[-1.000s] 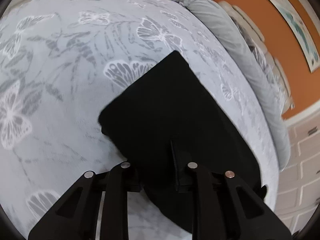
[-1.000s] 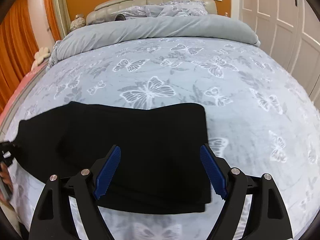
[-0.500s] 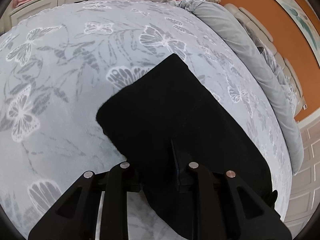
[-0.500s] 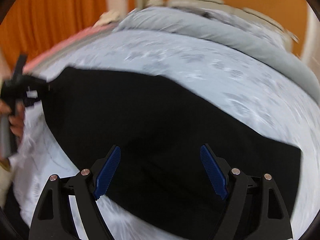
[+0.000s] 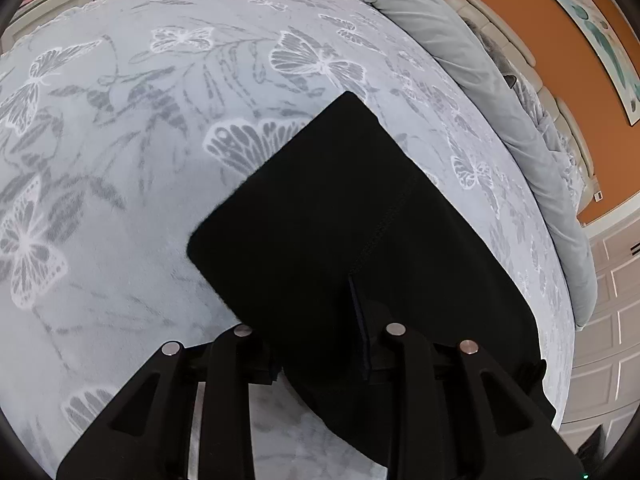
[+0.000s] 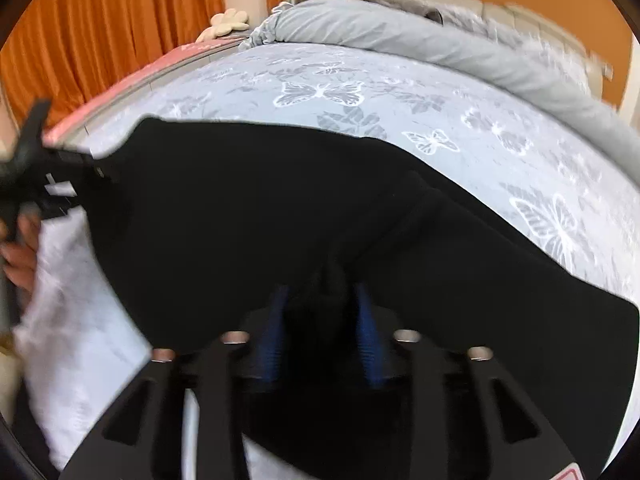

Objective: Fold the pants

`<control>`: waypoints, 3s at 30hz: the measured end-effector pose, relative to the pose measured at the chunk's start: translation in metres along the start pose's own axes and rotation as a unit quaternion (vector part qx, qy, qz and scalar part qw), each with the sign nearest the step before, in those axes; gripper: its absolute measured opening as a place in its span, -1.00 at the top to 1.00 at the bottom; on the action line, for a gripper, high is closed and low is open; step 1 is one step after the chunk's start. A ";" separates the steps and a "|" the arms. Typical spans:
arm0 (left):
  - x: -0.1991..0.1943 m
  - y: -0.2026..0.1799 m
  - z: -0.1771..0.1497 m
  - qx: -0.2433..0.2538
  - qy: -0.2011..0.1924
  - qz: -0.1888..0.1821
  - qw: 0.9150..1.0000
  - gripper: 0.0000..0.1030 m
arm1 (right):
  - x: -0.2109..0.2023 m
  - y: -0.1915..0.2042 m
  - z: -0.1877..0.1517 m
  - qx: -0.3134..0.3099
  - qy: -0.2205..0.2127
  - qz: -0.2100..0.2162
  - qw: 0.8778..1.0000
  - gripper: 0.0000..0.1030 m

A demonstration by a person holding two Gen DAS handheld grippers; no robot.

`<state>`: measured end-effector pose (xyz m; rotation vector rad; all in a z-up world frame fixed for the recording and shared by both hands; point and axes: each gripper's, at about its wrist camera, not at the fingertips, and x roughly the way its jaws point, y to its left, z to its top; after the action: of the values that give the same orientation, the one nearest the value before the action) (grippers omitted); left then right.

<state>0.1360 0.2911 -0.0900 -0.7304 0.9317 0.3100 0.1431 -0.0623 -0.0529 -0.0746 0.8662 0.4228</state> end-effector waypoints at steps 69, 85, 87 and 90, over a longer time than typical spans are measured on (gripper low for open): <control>-0.125 -0.067 -0.061 0.144 -0.153 0.016 0.978 -0.90 | 0.033 -0.018 0.060 0.103 -0.021 0.054 0.993 -0.29; -0.108 -0.076 -0.050 0.123 -0.122 -0.011 0.985 -0.90 | -0.057 -0.017 0.093 0.121 -0.061 0.127 0.983 0.72; -0.110 -0.078 -0.052 0.124 -0.121 -0.015 0.985 -0.90 | -0.095 -0.046 0.078 0.147 -0.083 0.118 0.979 0.72; -0.110 -0.085 -0.061 0.138 -0.121 -0.016 0.983 -0.90 | -0.135 -0.108 0.028 0.194 -0.093 0.058 0.975 0.71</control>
<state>0.0807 0.1950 0.0137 -0.4409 0.7131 0.2287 0.1286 -0.1987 0.0558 0.3729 0.7564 0.3569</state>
